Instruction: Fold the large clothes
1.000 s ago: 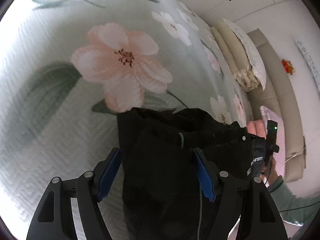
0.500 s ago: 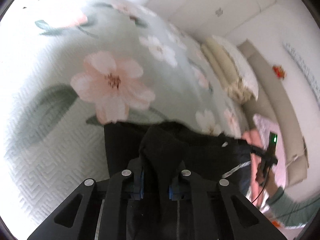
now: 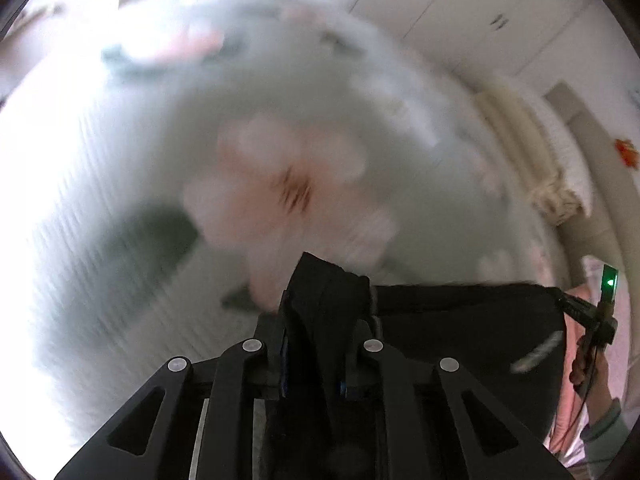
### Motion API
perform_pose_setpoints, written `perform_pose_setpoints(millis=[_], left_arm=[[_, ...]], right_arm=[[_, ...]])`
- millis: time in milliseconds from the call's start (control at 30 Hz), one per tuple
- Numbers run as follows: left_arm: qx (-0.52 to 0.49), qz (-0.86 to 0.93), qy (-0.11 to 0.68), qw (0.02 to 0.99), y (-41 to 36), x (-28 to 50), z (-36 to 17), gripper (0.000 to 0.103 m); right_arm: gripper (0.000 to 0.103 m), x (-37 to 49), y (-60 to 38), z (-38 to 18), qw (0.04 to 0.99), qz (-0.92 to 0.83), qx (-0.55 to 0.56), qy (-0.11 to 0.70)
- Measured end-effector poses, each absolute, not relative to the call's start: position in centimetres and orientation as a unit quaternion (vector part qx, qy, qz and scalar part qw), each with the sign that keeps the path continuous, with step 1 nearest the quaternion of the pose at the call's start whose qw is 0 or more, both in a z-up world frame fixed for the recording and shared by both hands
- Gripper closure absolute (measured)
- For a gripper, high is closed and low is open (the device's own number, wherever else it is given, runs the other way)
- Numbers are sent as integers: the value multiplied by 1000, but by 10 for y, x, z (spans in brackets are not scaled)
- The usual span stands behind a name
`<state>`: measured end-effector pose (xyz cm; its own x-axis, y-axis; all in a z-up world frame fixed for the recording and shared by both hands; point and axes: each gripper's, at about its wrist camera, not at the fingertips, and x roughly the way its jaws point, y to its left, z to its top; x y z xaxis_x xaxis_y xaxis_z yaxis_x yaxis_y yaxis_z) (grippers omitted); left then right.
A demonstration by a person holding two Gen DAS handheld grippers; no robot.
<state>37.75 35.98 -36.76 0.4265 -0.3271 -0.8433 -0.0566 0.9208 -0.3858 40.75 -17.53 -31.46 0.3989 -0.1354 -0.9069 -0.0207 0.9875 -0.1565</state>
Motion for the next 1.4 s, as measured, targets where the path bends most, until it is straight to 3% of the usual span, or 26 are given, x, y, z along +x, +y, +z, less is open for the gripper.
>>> perform_pose_setpoints(millis=[67,233,300,367,433,533,667,867,1133,1233,1400], left_arm=[[-179,-71,530,826,356,376,-389,81],[-180,-72,519,832,361,378,-386,71],[-160,-43,514,842,372,376,-379,31],[-150,-16,489,859,391,368,-364,22],[-151,-2,485,861,408,362,-349,22],[-97,-4,464,881,397,342,-313,24],[-60,-13,445,894,374,318,-275,24],[-91,-81,431,894,333,277,-237,24],[-48,-207,474,855,185,225,-296,24],[-15,-177,494,851,172,233,-333,32],[14,-153,496,854,163,243,-368,33]], right_arm=[[81,408,-170,-343,815,-36,-66,575],[78,403,-160,-352,806,-46,-106,580],[73,406,-166,-351,800,-49,-100,590],[60,409,-173,-344,801,-53,-80,591],[53,405,-187,-325,807,-61,-39,586],[51,385,-196,-285,824,-47,27,564],[40,339,-175,-234,848,-39,7,528],[39,269,-105,-211,850,57,-12,524],[39,234,-31,-267,827,112,-31,550],[38,240,-22,-290,831,90,-62,546],[37,255,-22,-331,808,83,-42,582]])
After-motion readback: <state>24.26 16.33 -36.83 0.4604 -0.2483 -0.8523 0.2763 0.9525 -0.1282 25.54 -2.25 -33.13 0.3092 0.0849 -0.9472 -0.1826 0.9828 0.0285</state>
